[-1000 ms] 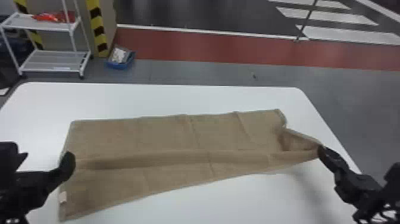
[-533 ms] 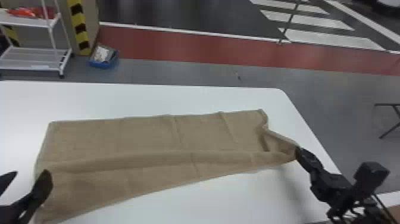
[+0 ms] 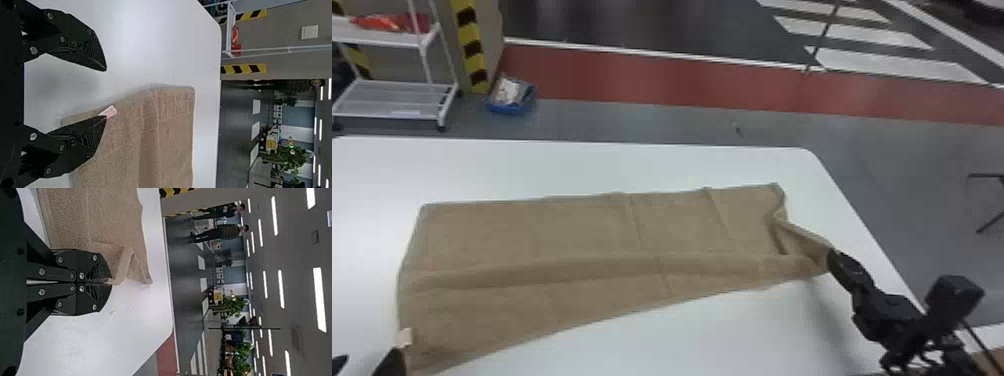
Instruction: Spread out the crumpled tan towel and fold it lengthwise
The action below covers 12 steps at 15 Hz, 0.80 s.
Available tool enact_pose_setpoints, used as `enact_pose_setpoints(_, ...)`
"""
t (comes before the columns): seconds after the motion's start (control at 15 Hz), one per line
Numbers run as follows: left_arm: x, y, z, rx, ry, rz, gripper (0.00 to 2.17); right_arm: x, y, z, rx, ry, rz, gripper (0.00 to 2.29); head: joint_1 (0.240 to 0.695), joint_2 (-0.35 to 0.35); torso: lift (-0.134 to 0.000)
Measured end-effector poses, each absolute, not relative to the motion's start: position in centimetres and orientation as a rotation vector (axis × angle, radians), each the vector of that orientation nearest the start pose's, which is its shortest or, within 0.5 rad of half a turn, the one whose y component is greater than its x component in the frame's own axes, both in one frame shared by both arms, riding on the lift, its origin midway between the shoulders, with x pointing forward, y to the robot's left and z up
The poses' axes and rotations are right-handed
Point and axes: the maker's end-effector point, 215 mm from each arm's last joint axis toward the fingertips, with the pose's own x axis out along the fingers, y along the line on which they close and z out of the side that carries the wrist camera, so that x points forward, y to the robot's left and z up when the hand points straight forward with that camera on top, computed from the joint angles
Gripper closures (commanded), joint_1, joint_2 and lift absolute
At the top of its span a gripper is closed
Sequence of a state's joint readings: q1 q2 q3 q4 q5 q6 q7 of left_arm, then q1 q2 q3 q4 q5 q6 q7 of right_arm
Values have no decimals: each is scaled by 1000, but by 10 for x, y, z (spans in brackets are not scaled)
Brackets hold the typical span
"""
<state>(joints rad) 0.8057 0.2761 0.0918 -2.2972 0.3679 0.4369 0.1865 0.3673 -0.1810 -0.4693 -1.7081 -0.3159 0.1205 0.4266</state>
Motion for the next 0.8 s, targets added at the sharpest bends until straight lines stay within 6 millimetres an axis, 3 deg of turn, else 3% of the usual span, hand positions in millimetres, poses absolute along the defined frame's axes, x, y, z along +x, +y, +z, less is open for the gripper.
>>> enact_pose_setpoints(0.4,328,250,-441,-89,507,-73,529,436,-447,-422,100,219,0,1413,695,-287,-124)
enact_pose_setpoints(0.8,328,255,-460,-46,527,-56,529,433,-448,-423,110,219,-2,1413,695,-285,-124)
